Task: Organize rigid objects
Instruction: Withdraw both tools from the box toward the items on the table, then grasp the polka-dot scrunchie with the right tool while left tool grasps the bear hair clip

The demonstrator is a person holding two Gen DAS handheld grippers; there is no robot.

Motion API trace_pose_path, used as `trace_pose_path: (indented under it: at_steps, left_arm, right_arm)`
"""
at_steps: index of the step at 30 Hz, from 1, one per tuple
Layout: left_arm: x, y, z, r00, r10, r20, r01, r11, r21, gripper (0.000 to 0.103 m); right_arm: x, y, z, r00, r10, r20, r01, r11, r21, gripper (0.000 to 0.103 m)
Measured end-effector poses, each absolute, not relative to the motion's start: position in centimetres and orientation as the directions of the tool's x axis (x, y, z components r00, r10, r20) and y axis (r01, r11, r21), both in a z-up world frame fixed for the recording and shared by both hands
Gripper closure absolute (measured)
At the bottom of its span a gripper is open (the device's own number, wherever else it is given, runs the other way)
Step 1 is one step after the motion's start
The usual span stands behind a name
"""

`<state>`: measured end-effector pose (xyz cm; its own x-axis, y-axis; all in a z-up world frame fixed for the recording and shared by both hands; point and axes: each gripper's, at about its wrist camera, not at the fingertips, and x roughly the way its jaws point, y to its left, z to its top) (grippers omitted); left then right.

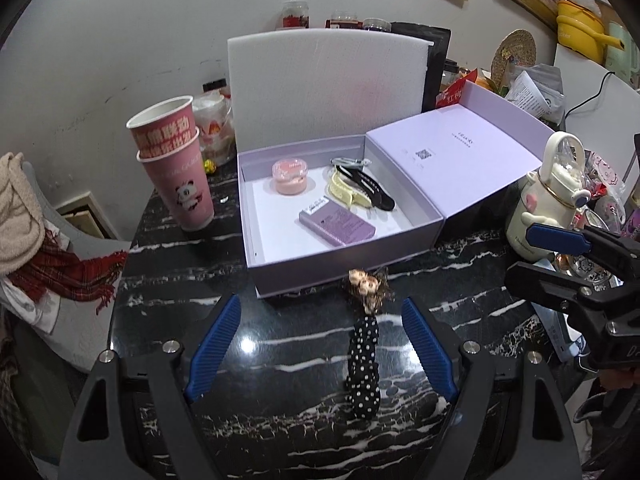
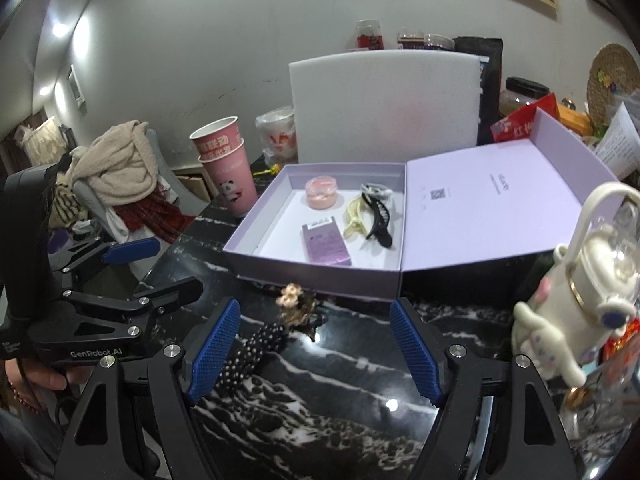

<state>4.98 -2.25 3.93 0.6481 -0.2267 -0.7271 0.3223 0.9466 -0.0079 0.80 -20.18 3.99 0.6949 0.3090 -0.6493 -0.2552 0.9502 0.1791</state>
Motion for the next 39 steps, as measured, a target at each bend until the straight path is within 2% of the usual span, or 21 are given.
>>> trace_pose_path:
  at_steps: [16, 27, 36, 39]
  left_arm:
    - [4.9, 1.2, -0.9, 0.551, -0.217, -0.806, 0.244, 0.965, -0.093, 0.02]
    - [5.6, 3.9, -3.6, 0.513, -0.189, -0.837, 0.19, 0.976, -0.103, 0.02]
    - [6.2, 6.6, -4.9, 0.488, -0.179, -0.854, 0.137, 0.982, -0.127, 0.02]
    - [6.4, 6.9, -5.0, 0.492, -0.168, -0.854, 0.132, 0.984, -0.117, 0.02]
  right_arm:
    - [1.0, -17.3, -1.3, 0.632, 0.343, -0.695, -0.252, 0.939, 0.234, 0.025]
    - [2.6, -14.6, -4.2, 0.574, 0.389, -0.721, -0.276, 0.92, 0.277, 0.025]
    - [3.9, -11.3, -6.5, 0.521, 0.375, -0.767, -0.312, 0.92, 0.238, 0.026]
    - [4.1, -10.6, -6.8, 0.542, 0.332, -0.772, -0.294, 0.935, 0.197, 0.029]
